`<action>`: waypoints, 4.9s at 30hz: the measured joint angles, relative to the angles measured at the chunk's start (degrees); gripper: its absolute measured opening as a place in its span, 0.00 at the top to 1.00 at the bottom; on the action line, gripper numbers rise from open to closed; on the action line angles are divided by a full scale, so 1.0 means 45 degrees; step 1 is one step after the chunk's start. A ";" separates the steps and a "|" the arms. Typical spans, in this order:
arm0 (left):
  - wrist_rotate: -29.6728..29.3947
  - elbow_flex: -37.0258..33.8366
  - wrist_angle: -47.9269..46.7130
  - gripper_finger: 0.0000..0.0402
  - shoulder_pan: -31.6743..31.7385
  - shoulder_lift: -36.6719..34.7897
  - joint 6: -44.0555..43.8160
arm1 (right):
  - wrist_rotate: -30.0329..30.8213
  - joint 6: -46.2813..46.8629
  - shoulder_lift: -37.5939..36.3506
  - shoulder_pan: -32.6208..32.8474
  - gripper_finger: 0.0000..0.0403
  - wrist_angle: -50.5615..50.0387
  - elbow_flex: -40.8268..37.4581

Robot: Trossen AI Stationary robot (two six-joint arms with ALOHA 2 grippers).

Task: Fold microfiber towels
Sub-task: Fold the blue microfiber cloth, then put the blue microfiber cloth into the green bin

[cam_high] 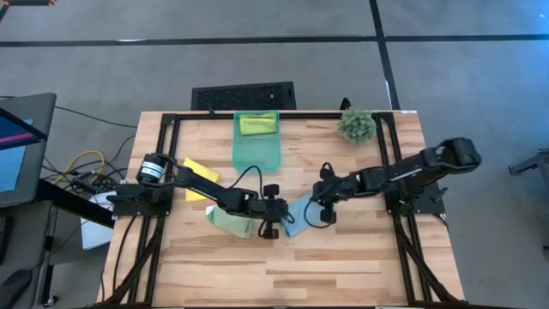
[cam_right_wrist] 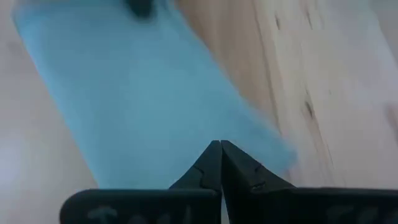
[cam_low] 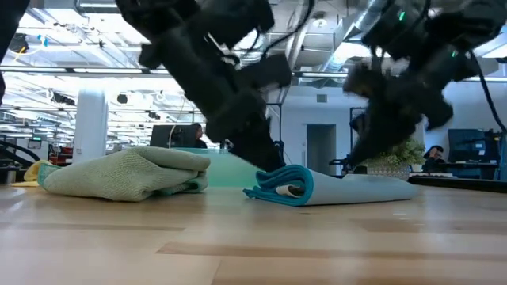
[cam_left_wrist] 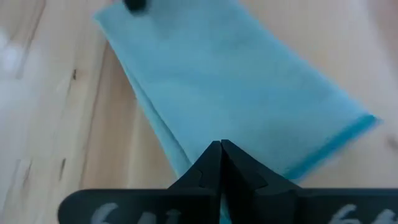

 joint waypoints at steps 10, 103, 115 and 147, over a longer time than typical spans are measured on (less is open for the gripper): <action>-0.0433 0.0012 -0.1304 1.00 0.0249 0.0011 -0.0234 | -0.0025 -0.0111 0.1419 -0.0366 0.95 -0.0030 0.0048; -1.1677 0.0847 -1.5805 1.00 -0.6066 -0.4419 -1.4140 | -0.3056 -0.3773 0.2251 -0.2081 0.89 0.1423 0.2443; -1.0967 0.0373 -1.0267 1.00 -0.4895 -0.4297 -0.9283 | -0.3021 -0.3638 0.2900 -0.2621 0.89 0.1423 0.2440; -0.4141 -0.4933 0.5685 1.00 -0.1018 -0.3621 -0.2347 | -0.3696 -0.3548 0.2863 0.1077 0.89 -0.0203 0.2429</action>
